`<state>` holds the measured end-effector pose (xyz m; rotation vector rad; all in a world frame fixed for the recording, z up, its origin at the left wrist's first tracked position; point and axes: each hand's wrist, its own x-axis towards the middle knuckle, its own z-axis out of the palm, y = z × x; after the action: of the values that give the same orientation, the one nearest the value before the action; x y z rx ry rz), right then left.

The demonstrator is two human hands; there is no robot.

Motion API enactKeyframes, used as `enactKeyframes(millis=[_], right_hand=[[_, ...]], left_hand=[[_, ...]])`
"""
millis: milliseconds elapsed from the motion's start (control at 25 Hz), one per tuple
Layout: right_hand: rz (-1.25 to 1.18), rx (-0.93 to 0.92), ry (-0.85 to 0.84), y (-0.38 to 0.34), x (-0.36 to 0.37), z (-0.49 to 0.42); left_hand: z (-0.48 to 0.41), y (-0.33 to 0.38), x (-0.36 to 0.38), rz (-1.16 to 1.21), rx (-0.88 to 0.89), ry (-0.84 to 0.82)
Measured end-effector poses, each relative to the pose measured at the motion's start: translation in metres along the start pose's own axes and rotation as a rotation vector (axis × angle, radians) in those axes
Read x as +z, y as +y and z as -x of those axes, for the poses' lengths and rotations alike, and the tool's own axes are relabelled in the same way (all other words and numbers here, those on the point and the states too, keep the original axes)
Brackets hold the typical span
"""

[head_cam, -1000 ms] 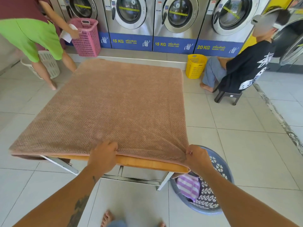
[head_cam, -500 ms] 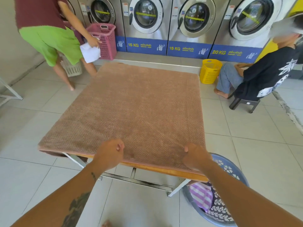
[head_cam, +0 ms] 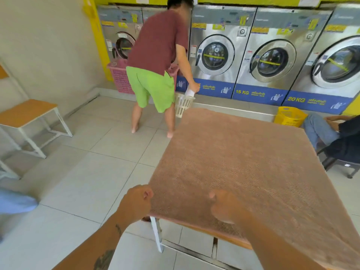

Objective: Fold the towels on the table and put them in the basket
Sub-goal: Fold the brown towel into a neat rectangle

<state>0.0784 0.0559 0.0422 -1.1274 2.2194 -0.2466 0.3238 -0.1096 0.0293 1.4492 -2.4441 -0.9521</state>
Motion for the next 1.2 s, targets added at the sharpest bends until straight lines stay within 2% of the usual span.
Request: enactKeyframes(millis=[200,400,560,760,840,1000,1080,1200], right_hand=[[-0.041,0.049,0.05,-0.057,-0.003,-0.037],[-0.059,0.132,0.098,-0.08,-0.015,-0.089],[-0.188,0.189,0.078,-0.097,-0.012,-0.125],[-0.261,0.314,0.092,-0.113,-0.004,-0.148],[-0.3,0.381,0.146,-0.124,-0.003,-0.162],[-0.356,0.561,0.233,-0.166,0.008,-0.182],[-0.325,0.691,0.217,-0.194,0.017,-0.189],[-0.251,0.859,0.22,-0.233,0.032,-0.201]], left_hand=[[-0.059,-0.013,-0.037,0.008,0.082,-0.052],[-0.124,0.002,-0.042,-0.019,0.191,-0.127],[-0.176,0.01,-0.039,-0.061,0.257,-0.2],[-0.25,0.018,-0.034,-0.165,0.451,-0.336],[-0.282,0.022,-0.031,-0.26,0.593,-0.389],[-0.345,0.023,-0.018,-0.577,1.048,-0.455],[-0.365,0.019,-0.014,-0.588,1.189,-0.511],[-0.382,0.024,-0.011,-0.545,1.349,-0.483]])
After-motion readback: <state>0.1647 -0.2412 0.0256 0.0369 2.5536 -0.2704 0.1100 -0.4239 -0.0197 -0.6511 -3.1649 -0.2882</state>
